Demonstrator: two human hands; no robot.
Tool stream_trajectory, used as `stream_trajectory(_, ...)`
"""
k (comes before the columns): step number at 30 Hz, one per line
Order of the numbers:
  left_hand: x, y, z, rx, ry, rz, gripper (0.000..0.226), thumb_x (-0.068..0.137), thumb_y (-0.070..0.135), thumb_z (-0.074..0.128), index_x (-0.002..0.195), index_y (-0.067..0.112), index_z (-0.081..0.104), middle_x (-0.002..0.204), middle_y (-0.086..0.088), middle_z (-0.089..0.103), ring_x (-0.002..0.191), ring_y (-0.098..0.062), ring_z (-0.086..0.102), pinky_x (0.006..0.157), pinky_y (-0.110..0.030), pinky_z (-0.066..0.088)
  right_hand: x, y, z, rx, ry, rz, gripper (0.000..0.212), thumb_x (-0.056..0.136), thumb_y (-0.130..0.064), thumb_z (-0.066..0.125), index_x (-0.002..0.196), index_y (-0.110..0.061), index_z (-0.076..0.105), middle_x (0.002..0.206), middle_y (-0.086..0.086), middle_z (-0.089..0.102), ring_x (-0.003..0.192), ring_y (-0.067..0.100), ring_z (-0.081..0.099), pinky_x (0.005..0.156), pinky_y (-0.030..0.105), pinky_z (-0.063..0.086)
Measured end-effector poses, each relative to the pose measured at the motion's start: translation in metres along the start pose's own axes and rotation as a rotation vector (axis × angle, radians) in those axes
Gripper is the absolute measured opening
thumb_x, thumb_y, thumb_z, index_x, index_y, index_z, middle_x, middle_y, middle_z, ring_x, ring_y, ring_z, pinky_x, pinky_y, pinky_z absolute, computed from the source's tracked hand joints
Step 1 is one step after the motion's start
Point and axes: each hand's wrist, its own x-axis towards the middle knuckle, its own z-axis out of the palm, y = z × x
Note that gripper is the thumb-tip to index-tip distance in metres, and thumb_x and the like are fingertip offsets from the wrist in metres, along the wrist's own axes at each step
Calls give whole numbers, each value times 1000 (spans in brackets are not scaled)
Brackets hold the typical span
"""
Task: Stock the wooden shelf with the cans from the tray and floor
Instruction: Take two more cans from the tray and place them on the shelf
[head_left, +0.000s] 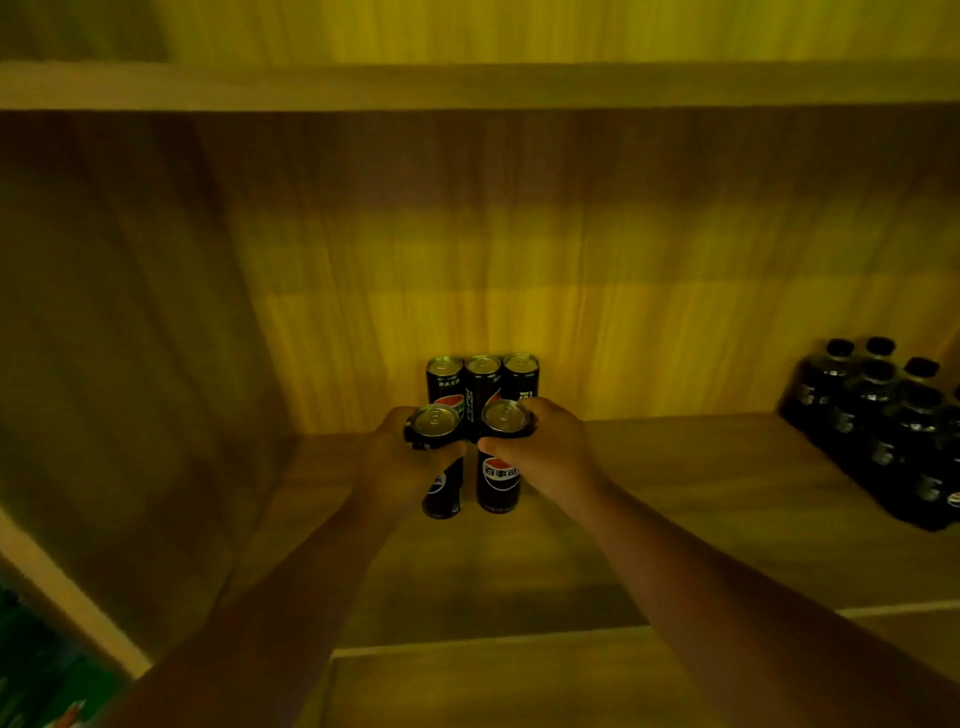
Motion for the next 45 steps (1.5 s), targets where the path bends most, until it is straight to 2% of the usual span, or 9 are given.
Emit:
stream_trajectory(10,49,-21,19,-43,13,8,43,72,20,86,102,28,58,95,13,66,90,-8,65,84,-36,55,47,26,23,2,65,14,33,69,-27,87,92,-30,63,83,-18,64,75,-5,60,62,15,48)
stream_trajectory(14,56,-30,22,-83,20,3,44,70,20,87,104,25,60,99,8,70,93,-12,68,86,-42,57,55,30,31,9,89,4,32,69,-27,86,90,-31,64,83,-17,66,78,-1,63,68,21,53)
stream_trajectory(21,66,-24,24,-106,28,54,46,74,18,84,110,21,56,94,18,62,86,0,61,70,-22,48,69,33,41,-3,121,1,34,69,-28,86,95,-27,64,92,-12,69,86,6,67,77,31,58)
stream_trajectory(25,73,-26,27,-101,27,66,44,76,19,83,110,22,54,92,21,59,84,1,59,71,-22,47,76,34,42,18,131,-14,35,70,-23,86,99,-23,65,95,-10,70,89,7,67,79,28,57)
stream_trajectory(30,79,-30,30,-141,37,70,40,78,16,81,107,23,54,90,22,58,80,9,55,64,-15,42,85,38,48,23,160,-29,40,69,-22,86,102,-17,65,99,-9,71,88,5,66,74,22,54)
stream_trajectory(33,82,-31,30,-157,48,75,40,78,15,82,106,23,55,90,20,59,82,6,57,66,-17,44,91,40,53,13,159,-25,43,67,-26,86,105,-18,67,99,-8,72,91,7,69,76,25,56)
stream_trajectory(39,90,-35,28,-132,31,32,46,76,22,84,113,20,58,96,18,61,96,-13,64,81,-30,50,93,39,53,24,154,-25,40,70,-22,86,104,-17,65,99,-8,71,90,6,67,67,15,49)
stream_trajectory(42,89,-35,26,-124,13,14,52,76,25,84,120,19,57,98,18,60,100,-14,62,81,-30,49,91,41,52,39,131,-36,45,70,-23,86,109,-18,65,104,-8,71,96,6,67,79,23,54)
stream_trajectory(45,85,-41,24,-25,-9,5,72,75,33,83,136,14,50,123,4,62,110,-16,59,87,-30,46,86,47,49,50,101,8,60,66,-28,87,118,-20,60,111,-8,69,103,8,66,88,32,55)
